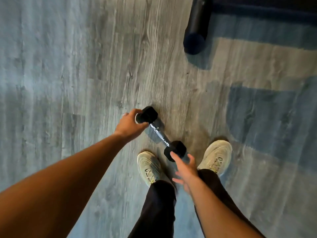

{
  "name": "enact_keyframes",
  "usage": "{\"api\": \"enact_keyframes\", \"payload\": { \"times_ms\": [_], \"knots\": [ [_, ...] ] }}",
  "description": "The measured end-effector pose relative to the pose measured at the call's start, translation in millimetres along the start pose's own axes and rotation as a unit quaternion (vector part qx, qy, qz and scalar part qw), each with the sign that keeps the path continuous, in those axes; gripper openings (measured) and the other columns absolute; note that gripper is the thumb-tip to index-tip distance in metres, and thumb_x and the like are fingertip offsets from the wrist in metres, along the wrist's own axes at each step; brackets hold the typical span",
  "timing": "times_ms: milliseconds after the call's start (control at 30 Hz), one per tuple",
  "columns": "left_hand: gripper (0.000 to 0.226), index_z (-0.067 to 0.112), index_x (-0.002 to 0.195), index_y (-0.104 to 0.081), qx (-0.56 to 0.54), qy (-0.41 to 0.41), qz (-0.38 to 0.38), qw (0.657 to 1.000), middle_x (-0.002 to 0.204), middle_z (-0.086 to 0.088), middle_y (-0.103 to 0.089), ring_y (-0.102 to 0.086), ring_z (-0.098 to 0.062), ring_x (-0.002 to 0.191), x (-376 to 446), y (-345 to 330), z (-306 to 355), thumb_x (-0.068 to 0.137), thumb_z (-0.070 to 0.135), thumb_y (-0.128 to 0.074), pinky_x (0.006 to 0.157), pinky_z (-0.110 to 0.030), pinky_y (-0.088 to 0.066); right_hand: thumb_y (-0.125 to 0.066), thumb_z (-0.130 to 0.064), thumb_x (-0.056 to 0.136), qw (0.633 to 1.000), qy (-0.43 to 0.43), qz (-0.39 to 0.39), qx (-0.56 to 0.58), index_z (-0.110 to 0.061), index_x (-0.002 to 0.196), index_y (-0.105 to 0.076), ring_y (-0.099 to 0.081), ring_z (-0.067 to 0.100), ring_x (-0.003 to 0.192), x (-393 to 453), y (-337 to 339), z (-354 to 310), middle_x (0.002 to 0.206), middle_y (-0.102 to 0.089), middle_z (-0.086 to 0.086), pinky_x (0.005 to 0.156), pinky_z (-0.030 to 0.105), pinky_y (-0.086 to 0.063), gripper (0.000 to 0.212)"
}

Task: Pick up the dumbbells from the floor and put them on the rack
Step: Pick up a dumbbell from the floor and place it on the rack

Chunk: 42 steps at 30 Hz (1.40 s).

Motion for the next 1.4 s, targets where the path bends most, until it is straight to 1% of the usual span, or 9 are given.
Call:
{"api": "enact_keyframes", "payload": {
  "times_ms": [100,200,300,467,700,933,1033,1233,1400],
  "knots": [
    [0.077,0.031,0.149,-0.042,-0.002,0.011,0.028,1.000,0.144,-0.017,-0.042,-0.054,-0.027,0.113,50.0,-6.1,-14.0,0.082,0.035,-0.081,0.089,-0.028,-0.046,-0.089,-0.045,0.074,0.999,-0.006,0.024,0.048,-0.036,0.150,-0.031,-0.055,0.036,0.124,46.6,-9.5,-3.8,0.150,-0.043,0.008,0.058,0.042,-0.060,0.096],
    [0.091,0.036,0.149,-0.041,-0.021,0.022,0.014,0.999,0.142,-0.014,-0.044,-0.056,-0.032,0.120,88.1,-24.2,-27.8,0.071,0.040,-0.088,0.086,-0.032,-0.054,-0.092,-0.039,0.072,0.996,-0.024,0.033,0.082,-0.036,0.153,-0.029,-0.050,0.038,0.129,75.8,-13.7,0.4,0.152,-0.037,0.008,0.075,0.055,-0.063,0.103],
    [0.088,0.034,0.141,-0.048,-0.089,0.020,-0.050,0.995,0.125,-0.007,-0.056,-0.063,-0.028,0.107,110.1,-51.3,-27.1,0.066,0.028,-0.093,0.059,-0.027,-0.059,-0.089,-0.021,0.076,0.989,-0.016,0.022,0.148,-0.030,0.138,-0.044,-0.051,0.035,0.119,90.5,-18.3,1.4,0.135,-0.043,0.007,0.083,0.057,-0.062,0.078],
    [0.073,0.025,0.126,-0.057,-0.141,0.053,-0.059,0.987,0.112,-0.013,-0.061,-0.066,-0.031,0.093,95.5,-52.4,-23.4,0.064,0.003,-0.089,0.063,-0.038,-0.063,-0.082,-0.005,0.078,0.985,-0.009,0.014,0.171,-0.024,0.121,-0.049,-0.053,0.027,0.093,71.5,-13.8,-8.3,0.113,-0.046,0.006,0.081,0.051,-0.062,0.058],
    [0.068,0.024,0.123,-0.055,-0.196,0.088,-0.048,0.975,0.107,-0.010,-0.060,-0.065,-0.025,0.083,-60.7,1.9,30.2,0.067,0.001,-0.087,0.076,-0.047,-0.062,-0.081,-0.008,0.077,0.993,0.032,0.024,0.115,-0.025,0.122,-0.049,-0.056,0.024,0.094,-86.6,61.7,-31.0,0.109,-0.053,0.004,0.078,0.048,-0.062,0.058],
    [0.063,0.029,0.115,-0.056,-0.198,0.062,-0.049,0.977,0.107,-0.012,-0.063,-0.065,-0.027,0.084,-256.9,78.6,142.6,0.066,0.008,-0.089,0.057,-0.033,-0.057,-0.085,-0.020,0.069,0.989,0.098,0.025,0.108,-0.028,0.115,-0.051,-0.062,0.025,0.101,-306.1,141.7,-30.5,0.113,-0.060,0.006,0.062,0.037,-0.062,0.058],
    [0.056,0.026,0.110,-0.058,-0.170,0.027,-0.066,0.983,0.092,-0.012,-0.067,-0.063,-0.024,0.066,-343.4,102.4,195.8,0.065,0.009,-0.087,0.053,-0.031,-0.051,-0.085,-0.023,0.066,0.981,0.122,0.036,0.144,-0.029,0.112,-0.053,-0.063,0.022,0.099,-395.3,182.2,-12.2,0.113,-0.061,0.004,0.055,0.033,-0.060,0.056],
    [0.018,-0.004,0.074,-0.055,-0.056,-0.095,-0.159,0.981,0.063,-0.016,-0.035,-0.036,-0.017,0.046,-492.0,79.2,312.1,0.068,0.006,-0.069,0.054,-0.026,-0.026,-0.090,-0.027,0.058,0.955,0.146,0.069,0.249,-0.026,0.113,-0.056,-0.062,0.022,0.101,-512.5,279.0,40.1,0.110,-0.062,0.004,0.062,0.040,-0.063,0.065],
    [0.019,0.003,0.067,-0.056,0.037,-0.132,-0.197,0.971,0.056,-0.012,-0.030,-0.034,-0.018,0.043,-573.9,22.1,376.8,0.060,0.012,-0.070,0.052,-0.028,-0.026,-0.089,-0.030,0.039,0.941,0.158,0.095,0.285,-0.024,0.095,-0.070,-0.076,0.027,0.081,-542.2,357.5,90.8,0.087,-0.076,0.008,0.055,0.045,-0.065,0.059]
  ]
}}
Point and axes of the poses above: each hand's wrist, its own x-axis towards the middle knuckle, its own y-axis out of the back of the hand, z = x × y, the point moved 9 cm from there along x, towards the middle knuckle
